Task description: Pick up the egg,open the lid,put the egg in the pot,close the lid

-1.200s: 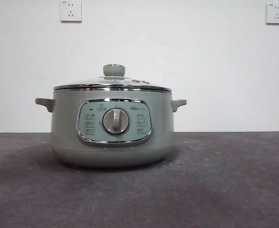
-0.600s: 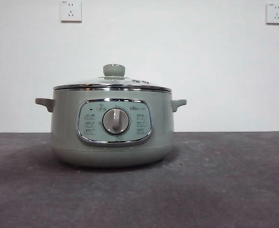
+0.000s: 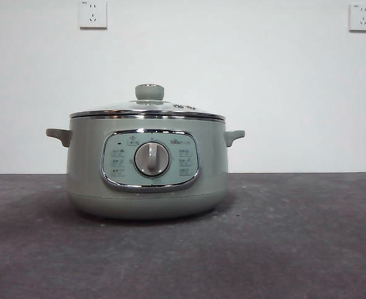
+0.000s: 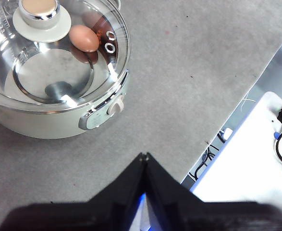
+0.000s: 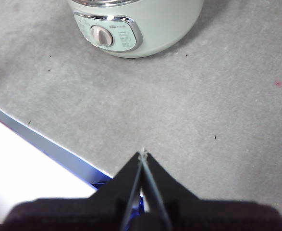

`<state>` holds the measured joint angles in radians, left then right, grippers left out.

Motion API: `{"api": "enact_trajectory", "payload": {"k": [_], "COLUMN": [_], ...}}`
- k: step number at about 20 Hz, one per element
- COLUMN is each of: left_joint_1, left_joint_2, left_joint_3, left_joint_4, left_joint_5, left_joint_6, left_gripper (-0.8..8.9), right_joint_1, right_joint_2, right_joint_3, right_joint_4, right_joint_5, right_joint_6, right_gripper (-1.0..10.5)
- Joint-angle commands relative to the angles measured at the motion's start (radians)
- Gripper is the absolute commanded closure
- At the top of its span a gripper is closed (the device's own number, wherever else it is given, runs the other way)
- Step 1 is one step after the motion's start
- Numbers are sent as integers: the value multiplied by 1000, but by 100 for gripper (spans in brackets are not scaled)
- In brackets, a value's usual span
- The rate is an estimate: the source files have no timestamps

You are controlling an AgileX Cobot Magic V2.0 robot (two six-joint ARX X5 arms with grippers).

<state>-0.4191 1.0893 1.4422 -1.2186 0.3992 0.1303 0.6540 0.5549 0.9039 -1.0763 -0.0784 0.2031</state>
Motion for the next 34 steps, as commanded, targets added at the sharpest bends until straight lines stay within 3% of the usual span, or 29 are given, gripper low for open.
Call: {"api": "enact_trajectory", "payload": {"k": [1,8,10,12,15,19,21,27,34], "left_joint_1": [1,9,34,103,256,432,469,480,480], "left_joint_2": [0,-13,-46,-117,-255,-457,-550,-771,-1004], "left_joint_3": [2,6,5,-8,-87,-357,-536,-1075,-1374], "left_joint_4": [14,151,208,380,592,792,888,1173,1205], "left_joint_5": [0,-79,-90,-74,-24,-42,-45,-88,-195], "left_joint_6": [5,30,136,183,184,185,171,-7,-75], "left_gripper": [818,817,817,817,817,817,817,817,817], "right_joint_1": [1,1,1,1,1,1,1,1,1], "right_joint_2": [-3,-3,-3,-3,-3,-3,-3,-3,-3], "right_joint_3": [-11,-11,-11,-11,-11,-11,-11,-11,-11], "right_joint_4": [6,5,6,6,6,6,6,6,6], "right_joint_5": [1,1,1,1,1,1,1,1,1], "right_joint_6": [11,10,10,10,10,10,10,10,10], "right_gripper": [945,945,945,945,945,945,945,945,945]}}
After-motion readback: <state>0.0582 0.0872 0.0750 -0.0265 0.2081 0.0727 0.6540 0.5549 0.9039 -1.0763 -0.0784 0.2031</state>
